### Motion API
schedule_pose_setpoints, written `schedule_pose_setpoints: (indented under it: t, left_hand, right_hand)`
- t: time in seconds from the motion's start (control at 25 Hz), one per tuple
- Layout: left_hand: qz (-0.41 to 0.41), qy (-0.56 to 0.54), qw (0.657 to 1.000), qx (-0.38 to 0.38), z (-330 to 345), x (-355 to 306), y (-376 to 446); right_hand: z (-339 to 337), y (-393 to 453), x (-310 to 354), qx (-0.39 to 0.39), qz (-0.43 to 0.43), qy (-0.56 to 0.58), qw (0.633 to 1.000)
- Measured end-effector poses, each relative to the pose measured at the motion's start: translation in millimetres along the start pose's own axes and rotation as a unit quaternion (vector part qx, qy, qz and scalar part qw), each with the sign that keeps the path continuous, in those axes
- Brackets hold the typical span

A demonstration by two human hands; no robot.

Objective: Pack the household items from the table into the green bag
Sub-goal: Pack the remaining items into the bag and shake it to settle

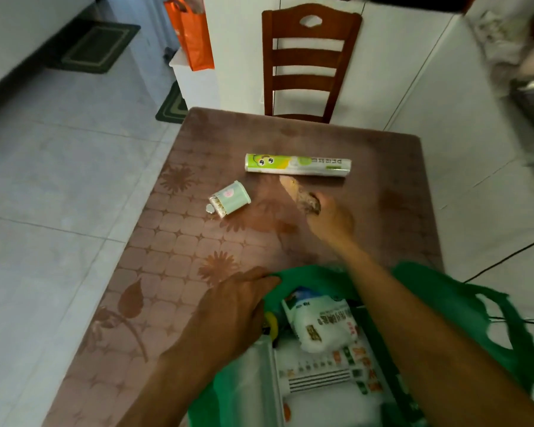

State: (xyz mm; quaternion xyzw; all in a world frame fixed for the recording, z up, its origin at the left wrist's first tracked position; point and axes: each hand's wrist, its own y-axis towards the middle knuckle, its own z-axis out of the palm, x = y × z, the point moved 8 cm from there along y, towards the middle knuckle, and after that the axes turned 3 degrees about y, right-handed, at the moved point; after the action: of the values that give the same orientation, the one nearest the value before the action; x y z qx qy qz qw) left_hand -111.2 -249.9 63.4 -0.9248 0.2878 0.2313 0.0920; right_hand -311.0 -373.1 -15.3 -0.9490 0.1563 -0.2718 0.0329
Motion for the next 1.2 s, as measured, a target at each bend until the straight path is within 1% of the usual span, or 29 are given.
schedule_pose_setpoints:
  t: [0.04,0.12,0.2,0.28,0.32,0.36,0.4,0.44,0.48,0.52,0.56,0.6,0.64,0.68,0.72,0.76,0.8,0.84,0.88,0.92,0.96,1.0,1.04,1.08,1.16,1.2]
  left_hand:
    - [-0.001,-0.002,1.000,0.000,0.0,-3.2,-1.5]
    - [-0.007,-0.008,1.000,-0.013,-3.6,-9.2,-4.0]
    - [-0.019,-0.015,0.999,-0.036,-10.5,-14.2,-5.8]
    - [-0.024,-0.012,0.999,-0.040,-13.7,-18.9,-6.2]
    - [-0.022,-0.007,0.999,-0.041,-14.3,-21.9,-5.4]
    - [-0.017,-0.001,0.999,-0.041,-14.2,-25.8,-4.9]
    - [-0.015,0.005,0.999,-0.042,-13.8,-28.6,-6.0]
    - [-0.024,0.011,0.999,-0.040,-14.3,-29.1,-8.4]
    - [-0.043,0.020,0.998,-0.037,-16.2,-28.0,-12.7]
    - [-0.067,0.044,0.996,-0.037,-20.0,-27.1,-21.1]
    - [-0.085,0.089,0.992,-0.038,-25.0,-25.8,-31.9]
    - [-0.097,0.141,0.984,-0.045,-32.9,-25.0,-44.1]
    - [-0.107,0.182,0.975,-0.066,-42.9,-24.6,-58.4]
    - [-0.109,0.200,0.969,-0.098,-53.1,-26.5,-73.3]
    - [-0.097,0.196,0.967,-0.128,-60.2,-32.0,-87.6]
    - [-0.068,0.176,0.971,-0.147,-61.4,-41.7,-101.4]
    - [-0.025,0.164,0.977,-0.134,-52.7,-54.4,-111.3]
    - [0.023,0.176,0.980,-0.085,-34.1,-68.4,-117.5]
    - [0.054,0.217,0.974,-0.025,-10.6,-77.3,-122.7]
    - [0.053,0.255,0.965,0.019,7.3,-76.7,-125.3]
    - [0.020,0.280,0.959,0.045,14.7,-70.0,-125.8]
    - [-0.010,0.291,0.956,0.046,12.8,-63.6,-126.9]
    - [-0.029,0.291,0.956,0.030,8.9,-55.5,-128.8]
    - [-0.041,0.290,0.956,0.018,3.6,-51.4,-131.1]
    - [-0.056,0.310,0.949,0.029,3.6,-46.5,-137.9]
    - [-0.068,0.325,0.942,0.046,5.0,-43.6,-141.5]
  right_hand:
    - [-31.7,-16.5,4.5,-0.014,-0.005,0.071,0.997]
    - [-94.4,-73.7,12.4,-0.014,-0.026,0.218,0.975]
    - [-137.8,-158.1,19.2,0.026,-0.074,0.276,0.958]
    - [-147.1,-237.4,20.0,0.089,-0.109,0.288,0.947]
    - [-137.8,-263.8,14.6,0.120,-0.110,0.270,0.949]
    - [-123.9,-284.1,7.9,0.141,-0.129,0.212,0.959]
    - [-107.6,-295.9,4.2,0.150,-0.176,0.111,0.967]
    - [-88.2,-299.9,-2.3,0.154,-0.214,-0.003,0.965]
    - [-70.2,-298.3,-10.0,0.170,-0.210,-0.111,0.956]
    - [-61.5,-291.0,-21.2,0.187,-0.166,-0.179,0.952]
    - [-57.8,-283.6,-34.9,0.193,-0.120,-0.205,0.952]
    - [-60.3,-282.7,-41.6,0.206,-0.091,-0.195,0.955]
    - [-67.9,-288.9,-37.6,0.205,-0.111,-0.169,0.958]
    - [-82.9,-300.5,-23.7,0.171,-0.172,-0.127,0.962]
    - [-106.0,-311.8,-12.5,0.092,-0.226,-0.085,0.966]
    - [-133.4,-322.9,-9.3,-0.008,-0.253,-0.036,0.967]
    - [-162.1,-326.6,-11.6,-0.117,-0.249,-0.003,0.961]
    - [-182.8,-320.5,-22.0,-0.184,-0.205,0.006,0.961]
    - [-193.8,-309.1,-34.5,-0.206,-0.142,-0.001,0.968]
    - [-195.9,-293.2,-47.6,-0.179,-0.080,0.002,0.981]
    - [-191.2,-278.9,-60.1,-0.135,-0.034,0.025,0.990]
    - [-184.4,-267.9,-68.1,-0.090,-0.001,0.074,0.993]
    - [-179.8,-261.5,-70.5,-0.057,0.020,0.121,0.991]
    - [-177.0,-256.9,-68.8,-0.045,0.018,0.133,0.990]
    - [-171.0,-248.4,-58.4,-0.025,-0.005,0.105,0.994]
    - [-160.9,-243.5,-52.5,0.013,-0.004,0.114,0.993]
